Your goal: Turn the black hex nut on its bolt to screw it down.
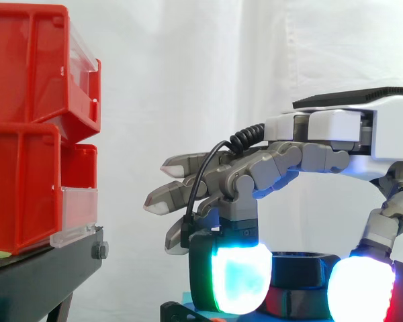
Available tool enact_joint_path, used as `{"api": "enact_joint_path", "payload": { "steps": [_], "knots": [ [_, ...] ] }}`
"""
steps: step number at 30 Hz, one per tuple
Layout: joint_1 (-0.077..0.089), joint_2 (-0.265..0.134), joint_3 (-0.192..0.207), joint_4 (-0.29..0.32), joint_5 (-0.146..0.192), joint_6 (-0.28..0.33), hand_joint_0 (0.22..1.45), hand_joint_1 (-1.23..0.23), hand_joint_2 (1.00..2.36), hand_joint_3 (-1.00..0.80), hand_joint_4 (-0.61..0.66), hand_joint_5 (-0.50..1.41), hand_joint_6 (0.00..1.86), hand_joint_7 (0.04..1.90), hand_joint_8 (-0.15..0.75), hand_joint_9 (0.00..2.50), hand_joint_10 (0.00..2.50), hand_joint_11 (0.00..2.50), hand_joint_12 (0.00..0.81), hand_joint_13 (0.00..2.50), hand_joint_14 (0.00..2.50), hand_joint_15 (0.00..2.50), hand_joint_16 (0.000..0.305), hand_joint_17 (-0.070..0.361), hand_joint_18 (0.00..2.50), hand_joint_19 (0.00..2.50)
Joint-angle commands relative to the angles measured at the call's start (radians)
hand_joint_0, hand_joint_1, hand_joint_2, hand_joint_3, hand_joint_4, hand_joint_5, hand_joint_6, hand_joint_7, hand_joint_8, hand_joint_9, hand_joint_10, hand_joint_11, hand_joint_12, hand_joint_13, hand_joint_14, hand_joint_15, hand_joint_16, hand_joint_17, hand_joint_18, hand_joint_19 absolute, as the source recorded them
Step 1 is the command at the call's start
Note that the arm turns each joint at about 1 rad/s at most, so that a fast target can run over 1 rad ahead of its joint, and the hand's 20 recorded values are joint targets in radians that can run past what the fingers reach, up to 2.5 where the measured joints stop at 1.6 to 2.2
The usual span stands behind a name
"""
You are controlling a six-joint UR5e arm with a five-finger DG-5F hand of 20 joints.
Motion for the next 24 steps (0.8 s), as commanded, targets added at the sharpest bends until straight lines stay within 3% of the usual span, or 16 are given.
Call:
{"api": "enact_joint_path", "payload": {
  "steps": [1,24],
  "knots": [
    [-0.001,0.0,0.0,0.0,0.0,0.0,0.49,-0.57,1.0,-0.5,0.17,-0.18,0.5,1.18,0.216,0.56,0.01,0.17,0.296,0.27,0.0,0.0,0.055,0.124,0.08,0.0],
    [-0.01,0.001,0.0,0.011,-0.002,0.0,0.48,-0.56,1.0,-0.5,0.16,-0.16,0.5,1.35,0.225,0.57,0.01,0.18,0.298,0.28,0.0,0.0,0.055,0.124,0.1,0.0]
  ]
}}
